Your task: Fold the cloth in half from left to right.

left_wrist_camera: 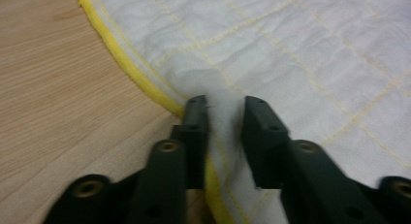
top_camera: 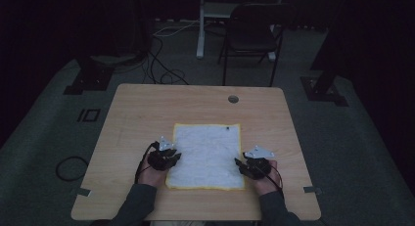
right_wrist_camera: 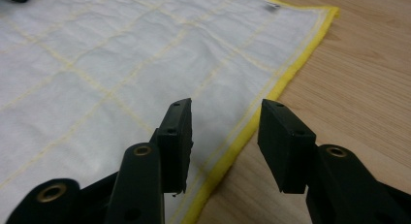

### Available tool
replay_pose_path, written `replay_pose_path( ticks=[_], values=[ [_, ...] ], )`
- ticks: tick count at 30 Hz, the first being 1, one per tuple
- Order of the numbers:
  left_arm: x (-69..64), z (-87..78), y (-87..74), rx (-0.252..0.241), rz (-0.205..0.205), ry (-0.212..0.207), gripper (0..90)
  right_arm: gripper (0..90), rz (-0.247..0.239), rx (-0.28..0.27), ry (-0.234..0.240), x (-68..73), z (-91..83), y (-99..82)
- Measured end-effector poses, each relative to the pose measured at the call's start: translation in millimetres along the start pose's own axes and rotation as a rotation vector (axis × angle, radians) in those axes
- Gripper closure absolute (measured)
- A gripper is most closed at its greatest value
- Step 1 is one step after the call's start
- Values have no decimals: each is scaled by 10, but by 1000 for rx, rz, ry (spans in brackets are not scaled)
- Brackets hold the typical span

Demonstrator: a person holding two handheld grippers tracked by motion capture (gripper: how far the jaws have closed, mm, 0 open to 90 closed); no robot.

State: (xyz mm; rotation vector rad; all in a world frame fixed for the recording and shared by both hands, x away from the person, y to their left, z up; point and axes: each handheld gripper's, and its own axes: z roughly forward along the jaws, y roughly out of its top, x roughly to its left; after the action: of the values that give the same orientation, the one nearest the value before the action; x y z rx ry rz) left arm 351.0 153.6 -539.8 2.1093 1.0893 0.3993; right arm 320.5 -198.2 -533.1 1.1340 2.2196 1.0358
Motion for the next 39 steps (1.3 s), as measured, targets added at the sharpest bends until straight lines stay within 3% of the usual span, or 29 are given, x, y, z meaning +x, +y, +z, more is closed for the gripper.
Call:
replay_pose_path(
  ticks=[3, 6, 9, 16, 24, 33, 39],
  values=[
    [31, 0, -10, -6, -25, -26, 811, 579, 2, 4, -5, -18, 28, 7],
    [30, 1, -3, -3, -18, -31, 871, 693, 7, 23, -21, -43, 99, 8],
    [59, 5, -1, -4, -44, -51, 874, 715, 5, 34, -22, -47, 125, 1],
    [66, 1, 10, -19, -54, -52, 874, 763, 29, 49, 5, -99, 162, -25],
    [94, -97, 101, -85, -84, -98, 873, 750, 34, 46, 10, -116, 162, -33],
    [43, -165, 240, -134, -63, -137, 871, 747, 38, 45, 12, -119, 161, -38],
    [-76, -159, 367, -156, -24, -170, 870, 745, 38, 45, 12, -119, 160, -39]
  ],
)
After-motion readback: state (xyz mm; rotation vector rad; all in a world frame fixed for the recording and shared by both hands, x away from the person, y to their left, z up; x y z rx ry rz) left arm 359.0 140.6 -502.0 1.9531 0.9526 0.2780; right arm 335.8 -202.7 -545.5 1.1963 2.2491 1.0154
